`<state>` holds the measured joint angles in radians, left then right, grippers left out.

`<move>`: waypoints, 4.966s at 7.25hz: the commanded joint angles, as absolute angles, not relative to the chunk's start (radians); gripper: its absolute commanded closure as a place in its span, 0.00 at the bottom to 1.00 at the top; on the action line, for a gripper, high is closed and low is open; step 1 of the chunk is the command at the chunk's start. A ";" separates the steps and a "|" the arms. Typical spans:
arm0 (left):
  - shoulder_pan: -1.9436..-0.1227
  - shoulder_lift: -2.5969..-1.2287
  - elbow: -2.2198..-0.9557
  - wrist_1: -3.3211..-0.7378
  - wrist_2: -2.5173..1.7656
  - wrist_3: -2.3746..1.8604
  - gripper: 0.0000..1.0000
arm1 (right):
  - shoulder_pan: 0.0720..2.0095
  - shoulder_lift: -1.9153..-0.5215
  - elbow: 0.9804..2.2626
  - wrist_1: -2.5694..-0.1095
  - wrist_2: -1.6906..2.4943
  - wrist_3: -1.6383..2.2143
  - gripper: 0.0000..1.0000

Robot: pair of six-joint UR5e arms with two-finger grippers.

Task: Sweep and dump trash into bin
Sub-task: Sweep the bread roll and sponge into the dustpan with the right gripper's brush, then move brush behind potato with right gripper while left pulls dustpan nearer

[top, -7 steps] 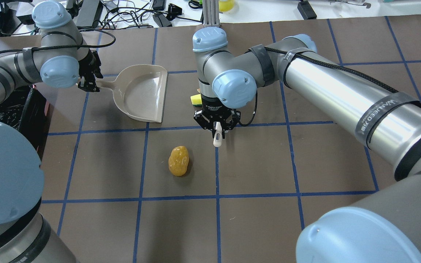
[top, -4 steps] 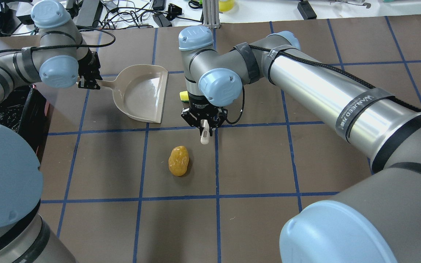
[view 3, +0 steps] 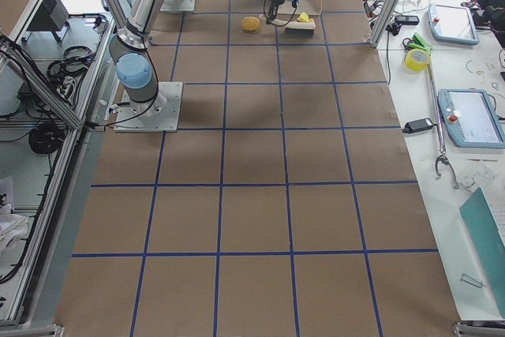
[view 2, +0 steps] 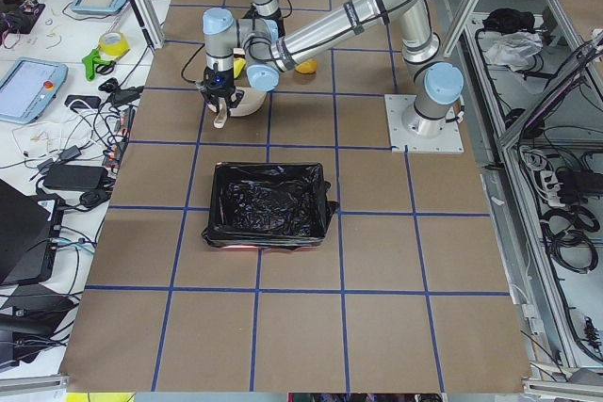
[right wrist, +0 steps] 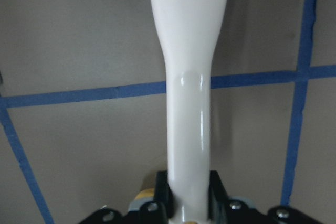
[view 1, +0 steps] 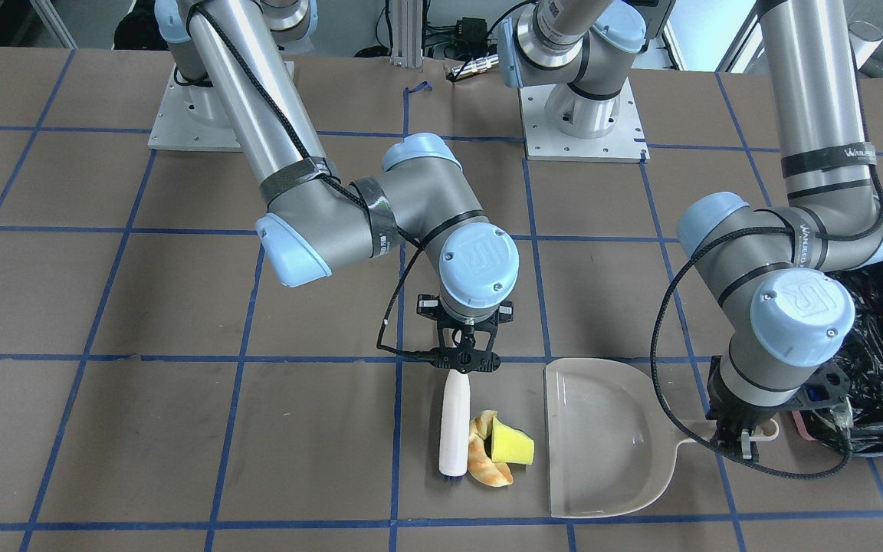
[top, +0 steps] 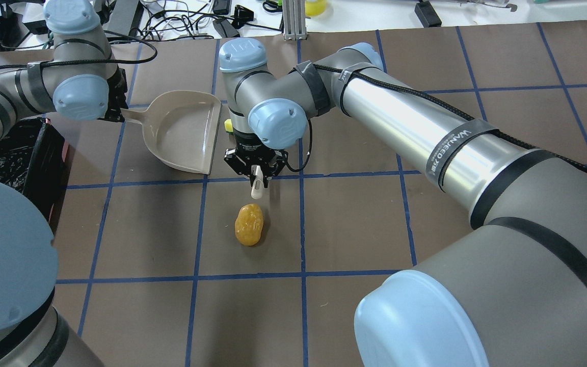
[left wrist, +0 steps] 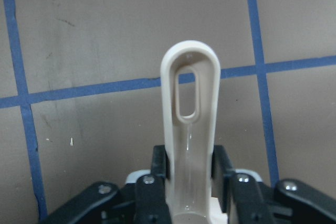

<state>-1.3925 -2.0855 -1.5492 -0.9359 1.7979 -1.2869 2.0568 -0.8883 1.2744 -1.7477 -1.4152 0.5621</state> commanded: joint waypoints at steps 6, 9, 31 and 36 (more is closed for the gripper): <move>-1.436 -2.102 -1.548 -0.936 1.850 -1.401 1.00 | 2.065 -0.868 1.249 -1.795 -1.335 0.569 0.94; -1.454 -2.105 -1.549 -0.917 1.853 -1.414 1.00 | 2.089 -0.864 1.249 -1.861 -1.278 0.569 0.93; -1.447 -1.872 -1.826 -0.988 1.852 -1.377 1.00 | 2.119 -1.430 1.851 -1.733 -1.341 0.721 0.91; -1.450 -1.747 -2.040 -0.811 1.844 -1.329 1.00 | 2.166 -1.413 1.862 -1.735 -1.304 0.784 0.91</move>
<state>-1.4485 -1.7670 -1.9893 -0.8957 1.8448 -1.3525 2.1619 -1.4167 1.8592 -1.7304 -1.3238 0.7729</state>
